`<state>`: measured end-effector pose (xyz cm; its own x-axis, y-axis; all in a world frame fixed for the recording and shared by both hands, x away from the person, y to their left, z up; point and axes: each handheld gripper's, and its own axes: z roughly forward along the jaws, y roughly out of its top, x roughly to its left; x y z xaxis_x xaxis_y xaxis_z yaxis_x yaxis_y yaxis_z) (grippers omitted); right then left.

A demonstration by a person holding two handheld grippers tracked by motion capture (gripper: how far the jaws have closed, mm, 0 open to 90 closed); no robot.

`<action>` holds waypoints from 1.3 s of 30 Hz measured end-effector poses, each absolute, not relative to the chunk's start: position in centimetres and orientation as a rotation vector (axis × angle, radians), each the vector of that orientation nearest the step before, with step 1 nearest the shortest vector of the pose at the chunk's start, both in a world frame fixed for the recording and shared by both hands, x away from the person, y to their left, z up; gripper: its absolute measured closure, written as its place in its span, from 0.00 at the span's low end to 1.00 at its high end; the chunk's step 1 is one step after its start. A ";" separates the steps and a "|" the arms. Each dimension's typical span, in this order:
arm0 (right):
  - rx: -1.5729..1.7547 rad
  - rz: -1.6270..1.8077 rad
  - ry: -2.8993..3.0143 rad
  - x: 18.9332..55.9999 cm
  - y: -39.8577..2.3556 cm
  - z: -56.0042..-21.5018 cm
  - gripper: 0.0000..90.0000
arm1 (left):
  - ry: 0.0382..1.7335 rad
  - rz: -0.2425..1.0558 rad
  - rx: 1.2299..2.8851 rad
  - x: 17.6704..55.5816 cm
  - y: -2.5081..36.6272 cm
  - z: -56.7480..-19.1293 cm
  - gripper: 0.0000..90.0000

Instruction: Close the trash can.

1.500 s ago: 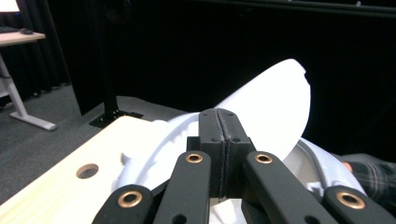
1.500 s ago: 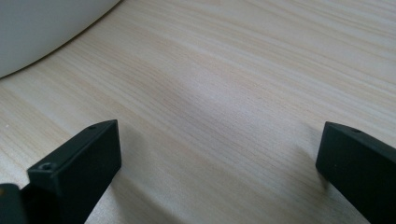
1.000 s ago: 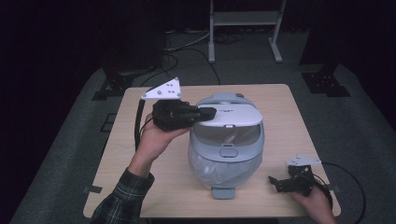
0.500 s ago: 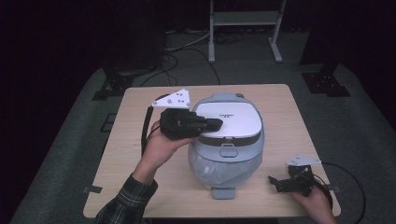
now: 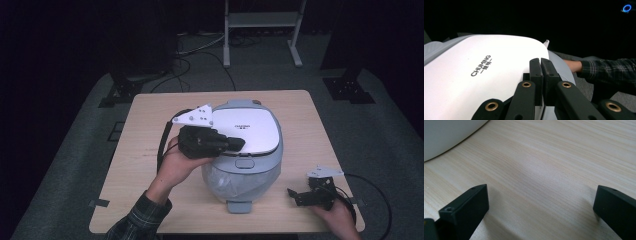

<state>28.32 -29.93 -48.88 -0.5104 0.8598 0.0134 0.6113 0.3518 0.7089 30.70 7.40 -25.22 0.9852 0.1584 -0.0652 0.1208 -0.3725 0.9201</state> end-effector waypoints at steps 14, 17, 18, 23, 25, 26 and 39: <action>1.294 0.949 2.258 28.3 -29.9 -48.9 0.00 | 0.211 0.029 2.058 30.1 6.5 -25.5 1.00; 1.284 0.951 2.265 28.3 -29.9 -48.9 0.00 | 0.212 0.044 2.063 29.9 6.5 -25.4 1.00; 1.283 0.952 2.265 28.3 -29.9 -48.9 0.00 | 0.210 0.044 2.062 29.9 6.5 -25.4 1.00; 1.283 0.952 2.265 28.3 -29.9 -48.9 0.00 | 0.202 0.031 2.050 29.7 6.6 -25.4 0.86; 1.283 0.952 2.265 28.3 -29.9 -48.9 0.00 | 0.206 0.041 2.035 29.4 6.7 -25.4 0.78; 1.284 0.952 2.265 28.3 -29.9 -48.9 0.00 | 0.210 0.059 2.029 29.3 6.8 -25.5 0.74; 1.284 0.952 2.265 28.3 -29.9 -48.9 0.00 | 0.329 0.197 1.959 28.1 10.7 -25.5 0.24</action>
